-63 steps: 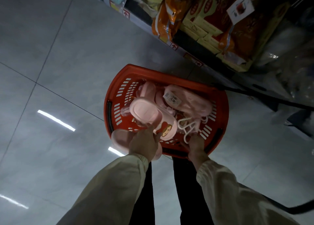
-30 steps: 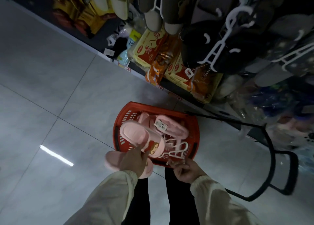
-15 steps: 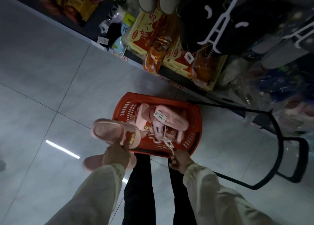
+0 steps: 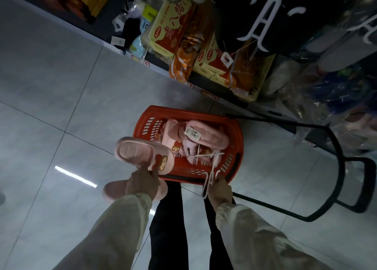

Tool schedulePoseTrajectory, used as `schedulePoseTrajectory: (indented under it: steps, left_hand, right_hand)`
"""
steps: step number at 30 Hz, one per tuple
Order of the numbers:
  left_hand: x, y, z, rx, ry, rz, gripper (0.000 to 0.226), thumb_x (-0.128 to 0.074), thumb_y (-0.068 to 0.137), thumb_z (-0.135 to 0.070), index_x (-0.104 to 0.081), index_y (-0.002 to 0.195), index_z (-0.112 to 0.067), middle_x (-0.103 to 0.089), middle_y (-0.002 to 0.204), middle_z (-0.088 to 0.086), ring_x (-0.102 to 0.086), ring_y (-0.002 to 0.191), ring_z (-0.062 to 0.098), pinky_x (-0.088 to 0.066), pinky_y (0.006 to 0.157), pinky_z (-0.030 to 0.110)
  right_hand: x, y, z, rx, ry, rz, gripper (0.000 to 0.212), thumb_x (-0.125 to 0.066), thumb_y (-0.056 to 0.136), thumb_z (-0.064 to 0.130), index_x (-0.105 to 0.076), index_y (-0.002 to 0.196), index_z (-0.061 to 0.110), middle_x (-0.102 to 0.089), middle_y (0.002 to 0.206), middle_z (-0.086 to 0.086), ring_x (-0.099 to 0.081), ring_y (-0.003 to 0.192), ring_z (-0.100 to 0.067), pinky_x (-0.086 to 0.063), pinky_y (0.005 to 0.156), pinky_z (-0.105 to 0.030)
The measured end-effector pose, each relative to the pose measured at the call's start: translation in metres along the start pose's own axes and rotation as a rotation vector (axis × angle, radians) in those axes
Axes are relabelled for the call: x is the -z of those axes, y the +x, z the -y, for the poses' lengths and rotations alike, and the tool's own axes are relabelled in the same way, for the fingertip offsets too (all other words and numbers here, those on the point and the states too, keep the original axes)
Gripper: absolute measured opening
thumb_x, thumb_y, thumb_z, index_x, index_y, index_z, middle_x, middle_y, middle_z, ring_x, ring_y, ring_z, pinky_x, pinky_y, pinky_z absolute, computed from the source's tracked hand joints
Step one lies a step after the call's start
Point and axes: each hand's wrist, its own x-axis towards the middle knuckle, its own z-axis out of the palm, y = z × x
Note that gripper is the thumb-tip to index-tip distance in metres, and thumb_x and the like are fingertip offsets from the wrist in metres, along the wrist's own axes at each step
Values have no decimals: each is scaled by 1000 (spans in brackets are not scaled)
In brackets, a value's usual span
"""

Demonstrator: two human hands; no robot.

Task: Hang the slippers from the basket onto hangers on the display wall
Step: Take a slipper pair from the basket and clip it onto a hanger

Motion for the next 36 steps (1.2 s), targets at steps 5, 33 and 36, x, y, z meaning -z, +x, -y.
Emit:
schedulePoseTrajectory:
  steps: [5, 33, 36]
  left_hand:
    - [1, -5, 2, 3, 16, 6, 52, -35, 101, -58, -54, 130, -20, -71, 107, 16, -65, 101, 37, -50, 89, 43]
    - [205, -176, -101, -116, -346, -75, 68, -38, 85, -69, -42, 147, -39, -58, 141, -1, -56, 127, 27, -39, 110, 41]
    - [237, -212, -117, -232, -463, -141, 48, -47, 103, -41, -44, 148, -25, -56, 143, 2, -55, 128, 26, -39, 106, 30]
  right_hand:
    - [1, -6, -3, -8, 40, -122, 25, -45, 99, 16, -55, 121, 12, -67, 107, -21, -62, 104, -44, -46, 84, -41]
    - [204, -244, 175, 465, 649, 136, 18, -43, 107, 21, -53, 120, 27, -62, 113, 4, -58, 97, -9, -46, 79, -6]
    - [224, -278, 187, 496, 650, 158, 28, -39, 108, 26, -49, 134, 28, -61, 110, 6, -55, 86, 2, -42, 67, -7]
